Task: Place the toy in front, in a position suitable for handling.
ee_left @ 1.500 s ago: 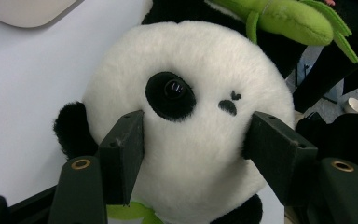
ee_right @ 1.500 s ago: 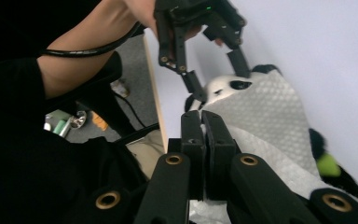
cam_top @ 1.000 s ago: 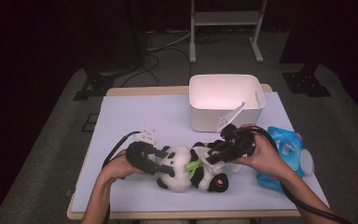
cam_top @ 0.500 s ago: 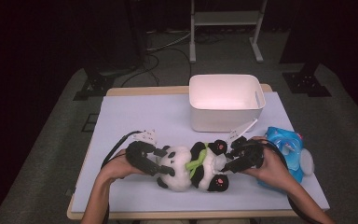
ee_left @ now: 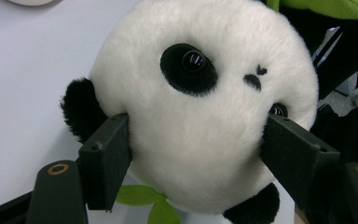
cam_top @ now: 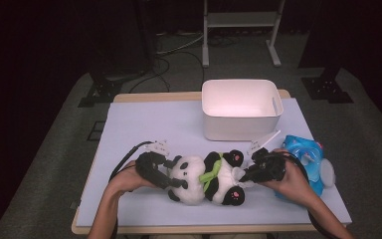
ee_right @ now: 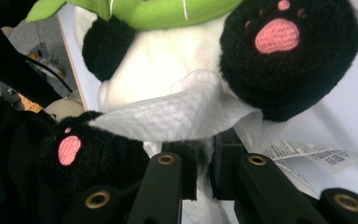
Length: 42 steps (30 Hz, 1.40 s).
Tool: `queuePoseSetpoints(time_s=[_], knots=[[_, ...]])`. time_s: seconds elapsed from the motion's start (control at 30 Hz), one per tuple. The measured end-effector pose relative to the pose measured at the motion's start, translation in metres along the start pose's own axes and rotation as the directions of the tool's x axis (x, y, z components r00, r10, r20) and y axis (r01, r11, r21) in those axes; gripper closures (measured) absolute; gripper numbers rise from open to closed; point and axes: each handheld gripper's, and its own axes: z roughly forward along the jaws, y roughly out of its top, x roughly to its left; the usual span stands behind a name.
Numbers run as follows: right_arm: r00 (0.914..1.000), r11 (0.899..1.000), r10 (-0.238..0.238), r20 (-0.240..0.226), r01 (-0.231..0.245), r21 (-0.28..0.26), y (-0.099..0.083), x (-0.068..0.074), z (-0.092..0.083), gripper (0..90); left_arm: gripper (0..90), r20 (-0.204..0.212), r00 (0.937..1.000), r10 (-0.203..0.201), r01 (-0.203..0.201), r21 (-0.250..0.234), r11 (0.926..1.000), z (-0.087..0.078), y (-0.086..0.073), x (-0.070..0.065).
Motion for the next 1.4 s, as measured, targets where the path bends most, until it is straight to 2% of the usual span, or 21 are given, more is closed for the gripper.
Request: queuePoseSetpoints(time_s=[0.07, 0.23, 0.33, 0.47, 0.73, 0.87, 1.0, 1.07, 1.13, 1.4], knots=[[1.0000, 1.000, -0.001, 0.004, 0.001, -0.008, 0.002, -0.001, -0.001, 83.6, 27.6, 0.000, 1.0000, 0.000, 0.000, -0.006, 1.0000, 0.001, 0.001, -0.001], [0.9992, 1.000, -0.011, 0.038, 0.010, 0.012, 0.010, -0.006, 0.001, 83.7, 29.4, 0.006, 1.0000, -0.006, 0.006, -0.012, 0.9999, 0.003, 0.006, -0.005], [0.9982, 1.000, 0.009, 0.059, -0.009, 0.009, 0.012, -0.015, 0.001, 84.0, 29.7, 0.016, 0.9998, 0.008, -0.008, -0.009, 0.9999, 0.006, 0.011, -0.010], [0.9982, 0.999, 0.033, 0.050, -0.033, -0.006, 0.013, -0.022, 0.002, 84.4, 29.8, 0.005, 1.0000, 0.004, -0.004, -0.005, 1.0000, 0.007, 0.012, -0.011], [0.9991, 1.000, 0.007, 0.041, -0.006, -0.019, 0.018, -0.012, -0.001, 84.9, 30.7, -0.020, 0.9998, 0.004, -0.005, -0.012, 0.9999, 0.010, 0.012, -0.009], [0.9999, 0.999, 0.004, 0.010, -0.004, -0.040, 0.024, -0.010, -0.004, 84.9, 30.3, -0.029, 0.9996, 0.001, -0.002, -0.022, 0.9998, 0.012, 0.013, -0.009], [0.9995, 0.999, -0.033, 0.005, 0.033, -0.032, 0.037, -0.003, 0.000, 84.8, 30.3, -0.034, 0.9994, -0.002, 0.002, -0.027, 0.9996, 0.014, 0.014, -0.009], [0.9994, 0.999, -0.034, 0.003, 0.034, -0.029, 0.040, 0.000, 0.001, 84.8, 30.3, -0.036, 0.9994, -0.003, 0.002, -0.029, 0.9996, 0.014, 0.014, -0.009], [0.9984, 0.998, -0.057, 0.000, 0.057, -0.017, 0.046, 0.005, 0.004, 84.9, 30.2, -0.042, 0.9991, 0.011, -0.011, -0.017, 0.9998, 0.014, 0.015, -0.010], [0.9988, 0.999, -0.044, -0.022, 0.043, -0.016, 0.036, 0.004, 0.000, 84.9, 29.6, -0.040, 0.9991, 0.012, -0.013, -0.021, 0.9997, 0.014, 0.013, -0.009]])
